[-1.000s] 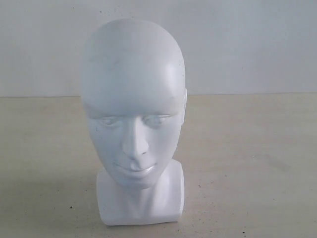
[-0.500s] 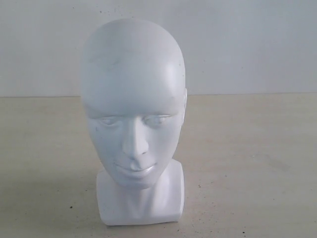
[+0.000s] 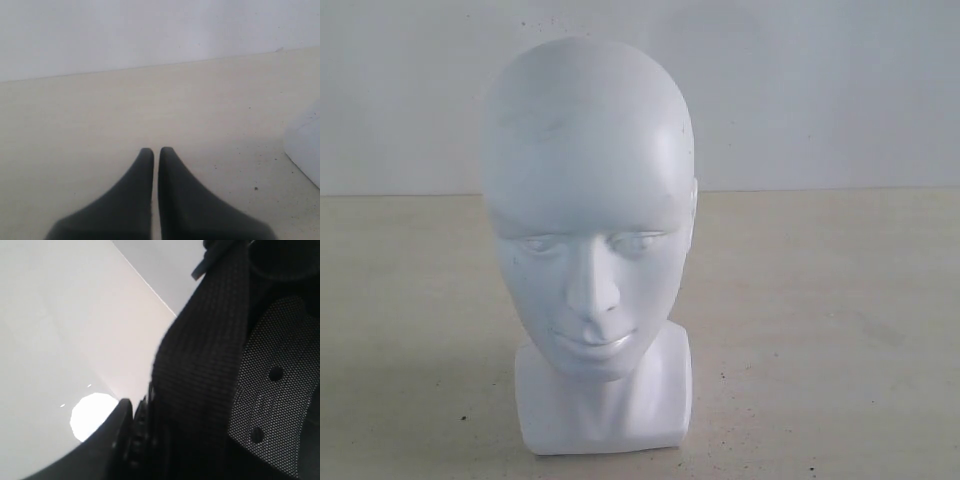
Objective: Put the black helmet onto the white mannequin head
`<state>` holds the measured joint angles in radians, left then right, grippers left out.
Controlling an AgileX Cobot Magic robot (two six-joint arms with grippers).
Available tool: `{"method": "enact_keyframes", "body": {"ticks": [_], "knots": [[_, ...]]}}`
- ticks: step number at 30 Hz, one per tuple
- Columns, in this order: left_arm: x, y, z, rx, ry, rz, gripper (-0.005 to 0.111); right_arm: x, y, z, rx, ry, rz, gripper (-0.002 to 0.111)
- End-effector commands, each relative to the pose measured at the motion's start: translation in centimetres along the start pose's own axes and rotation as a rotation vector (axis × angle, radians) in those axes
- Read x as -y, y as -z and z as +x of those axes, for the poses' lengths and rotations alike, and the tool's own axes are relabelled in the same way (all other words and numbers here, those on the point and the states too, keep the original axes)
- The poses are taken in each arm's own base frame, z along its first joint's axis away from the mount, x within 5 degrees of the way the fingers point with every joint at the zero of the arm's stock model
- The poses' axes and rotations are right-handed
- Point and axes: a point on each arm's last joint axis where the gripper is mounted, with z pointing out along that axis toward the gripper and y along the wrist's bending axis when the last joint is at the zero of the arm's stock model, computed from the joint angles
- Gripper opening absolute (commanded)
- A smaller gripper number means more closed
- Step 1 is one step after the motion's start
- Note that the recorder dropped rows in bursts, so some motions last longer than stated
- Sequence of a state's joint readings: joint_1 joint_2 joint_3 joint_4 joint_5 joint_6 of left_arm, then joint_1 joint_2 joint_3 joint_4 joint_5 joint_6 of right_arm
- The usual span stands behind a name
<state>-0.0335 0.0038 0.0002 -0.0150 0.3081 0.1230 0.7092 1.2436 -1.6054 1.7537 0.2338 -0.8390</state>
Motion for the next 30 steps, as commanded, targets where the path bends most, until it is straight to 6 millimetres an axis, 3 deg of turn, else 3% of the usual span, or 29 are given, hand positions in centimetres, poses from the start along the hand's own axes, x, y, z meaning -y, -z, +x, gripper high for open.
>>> {"method": "enact_keyframes", "body": {"ticks": [1, 10, 13, 18, 22, 24, 30], "knots": [[0.0, 0.0, 0.0, 0.004, -0.005, -0.002, 0.004, 1.0, -0.7, -0.2, -0.069, -0.091, -0.046, 0.000], [0.0, 0.0, 0.0, 0.004, -0.005, -0.002, 0.004, 1.9, -1.9, 0.7, -0.145, -0.148, -0.083, 0.000], [0.0, 0.0, 0.0, 0.004, -0.005, -0.002, 0.004, 2.0, -1.9, 0.7, -0.143, -0.083, -0.085, 0.000], [0.0, 0.0, 0.0, 0.004, -0.005, -0.002, 0.004, 0.6, -1.7, -0.2, -0.109, 0.034, -0.125, 0.000], [0.0, 0.0, 0.0, 0.004, -0.005, -0.002, 0.004, 0.3, -1.6, -0.5, -0.100, 0.031, -0.131, 0.000], [0.0, 0.0, 0.0, 0.004, -0.005, -0.002, 0.004, 0.4, -1.5, -0.9, -0.067, -0.035, -0.091, 0.000], [0.0, 0.0, 0.0, 0.004, -0.005, -0.002, 0.004, 1.0, -1.6, -0.8, -0.008, 0.004, 0.076, 0.000]]}}
